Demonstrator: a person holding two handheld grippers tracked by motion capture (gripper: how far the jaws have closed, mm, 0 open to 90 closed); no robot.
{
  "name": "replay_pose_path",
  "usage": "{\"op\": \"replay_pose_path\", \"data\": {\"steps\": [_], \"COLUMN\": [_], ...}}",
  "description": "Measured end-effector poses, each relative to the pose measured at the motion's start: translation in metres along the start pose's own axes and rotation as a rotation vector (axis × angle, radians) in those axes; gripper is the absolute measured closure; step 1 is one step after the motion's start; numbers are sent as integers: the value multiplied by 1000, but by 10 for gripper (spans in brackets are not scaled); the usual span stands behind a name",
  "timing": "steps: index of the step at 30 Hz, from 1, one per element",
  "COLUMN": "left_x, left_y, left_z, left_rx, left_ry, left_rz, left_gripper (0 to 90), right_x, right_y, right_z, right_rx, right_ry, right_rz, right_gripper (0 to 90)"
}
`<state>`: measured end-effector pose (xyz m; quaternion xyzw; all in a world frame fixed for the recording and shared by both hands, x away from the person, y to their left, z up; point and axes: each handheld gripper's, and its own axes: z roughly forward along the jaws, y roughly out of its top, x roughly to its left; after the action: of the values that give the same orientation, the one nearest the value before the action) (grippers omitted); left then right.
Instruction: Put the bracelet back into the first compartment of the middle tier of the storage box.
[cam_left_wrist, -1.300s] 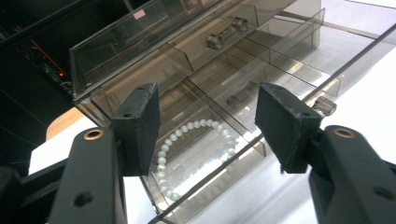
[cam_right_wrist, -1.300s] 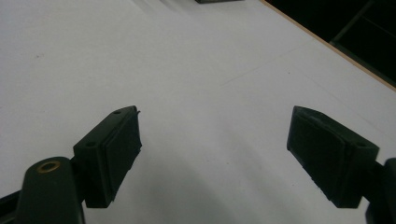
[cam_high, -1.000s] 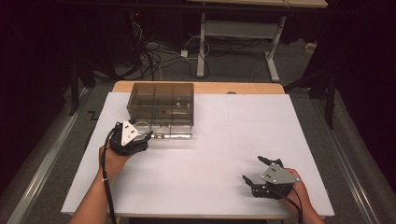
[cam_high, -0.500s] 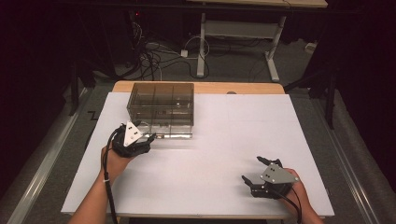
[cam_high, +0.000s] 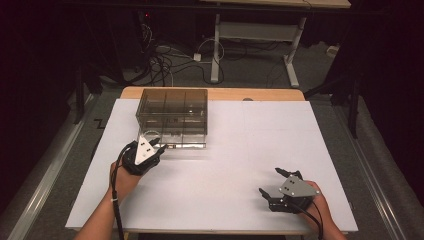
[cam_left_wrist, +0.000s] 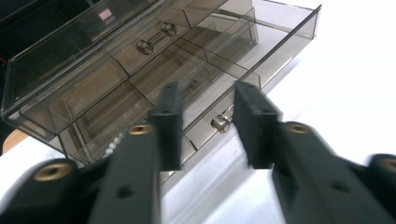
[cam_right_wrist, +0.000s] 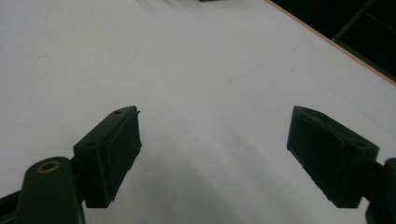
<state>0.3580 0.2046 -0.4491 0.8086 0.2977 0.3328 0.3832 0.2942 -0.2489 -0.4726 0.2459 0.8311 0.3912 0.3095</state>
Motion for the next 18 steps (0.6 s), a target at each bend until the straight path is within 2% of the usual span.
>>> {"op": "replay_pose_path", "data": {"steps": [9, 18], "left_x": [-1, -2], "left_y": [-7, -13], "left_z": [-1, 6], "left_rx": [16, 42], "left_ry": [-10, -29], "left_rz": [12, 7], "left_gripper": [871, 874], "right_x": [0, 0], "right_y": [0, 0], "right_z": [0, 1], "right_rx": [2, 5], "right_ry": [-2, 0], "right_rz": [-5, -4], "right_gripper": [183, 183]}}
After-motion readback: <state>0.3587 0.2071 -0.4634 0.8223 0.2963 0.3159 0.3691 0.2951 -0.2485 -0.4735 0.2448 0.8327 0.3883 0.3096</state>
